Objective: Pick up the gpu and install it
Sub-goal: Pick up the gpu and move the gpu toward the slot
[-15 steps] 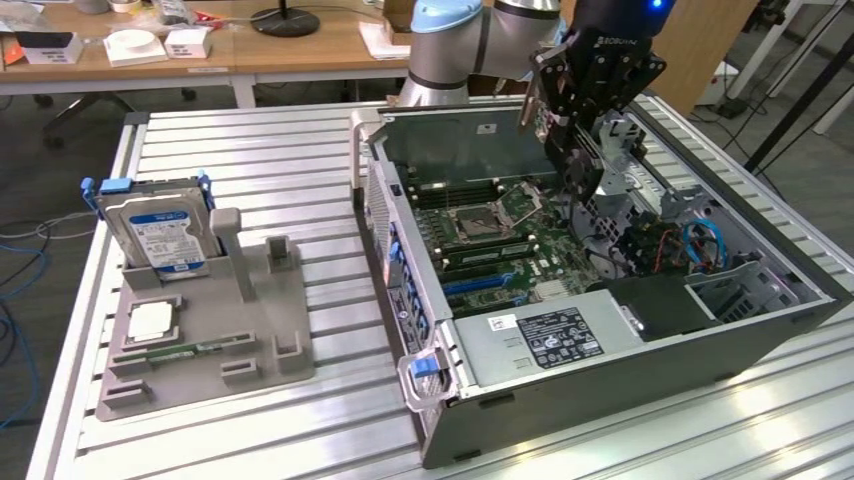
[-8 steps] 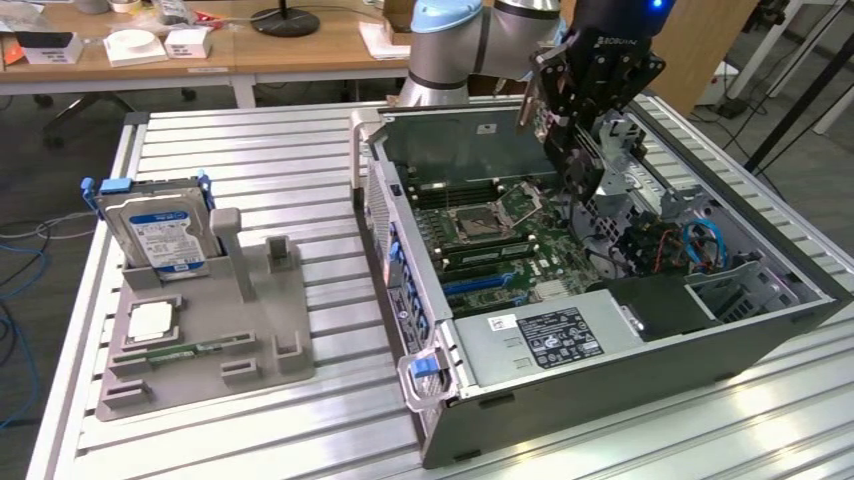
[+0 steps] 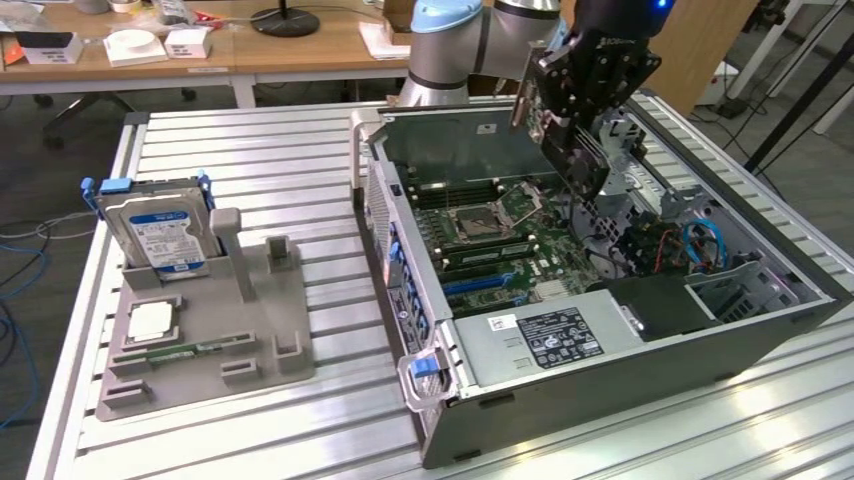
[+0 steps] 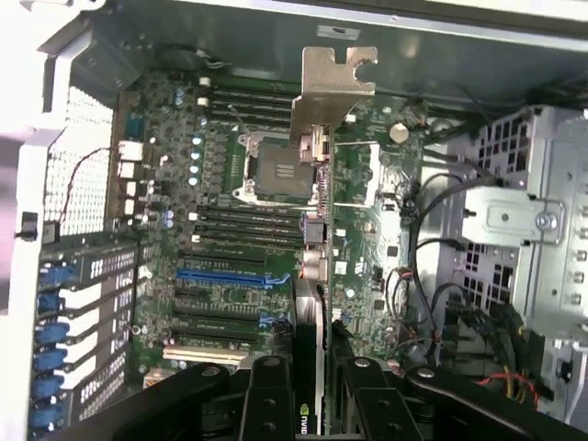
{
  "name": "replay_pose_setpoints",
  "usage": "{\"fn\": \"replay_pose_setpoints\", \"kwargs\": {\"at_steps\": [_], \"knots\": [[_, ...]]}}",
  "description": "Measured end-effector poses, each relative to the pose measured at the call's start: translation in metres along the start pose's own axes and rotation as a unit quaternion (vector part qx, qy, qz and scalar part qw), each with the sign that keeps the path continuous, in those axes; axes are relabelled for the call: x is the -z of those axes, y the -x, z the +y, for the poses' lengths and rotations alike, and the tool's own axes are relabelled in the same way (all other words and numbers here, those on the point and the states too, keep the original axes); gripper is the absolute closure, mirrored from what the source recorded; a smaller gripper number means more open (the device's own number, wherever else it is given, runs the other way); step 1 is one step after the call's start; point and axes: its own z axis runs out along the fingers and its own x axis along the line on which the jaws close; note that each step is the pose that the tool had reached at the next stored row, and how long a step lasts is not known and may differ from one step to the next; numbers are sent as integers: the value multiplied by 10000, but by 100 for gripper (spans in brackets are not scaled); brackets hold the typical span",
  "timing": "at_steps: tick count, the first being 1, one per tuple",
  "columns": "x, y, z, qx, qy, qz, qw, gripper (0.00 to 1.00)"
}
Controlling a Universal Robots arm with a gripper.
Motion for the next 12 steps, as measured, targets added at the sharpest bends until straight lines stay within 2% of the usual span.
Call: {"fn": "replay_pose_setpoints", "kwargs": {"at_steps": [6,12], "knots": [[-1,0,0,467,12,19,9989,74],[-2,0,0,954,24,39,9954,74]]}}
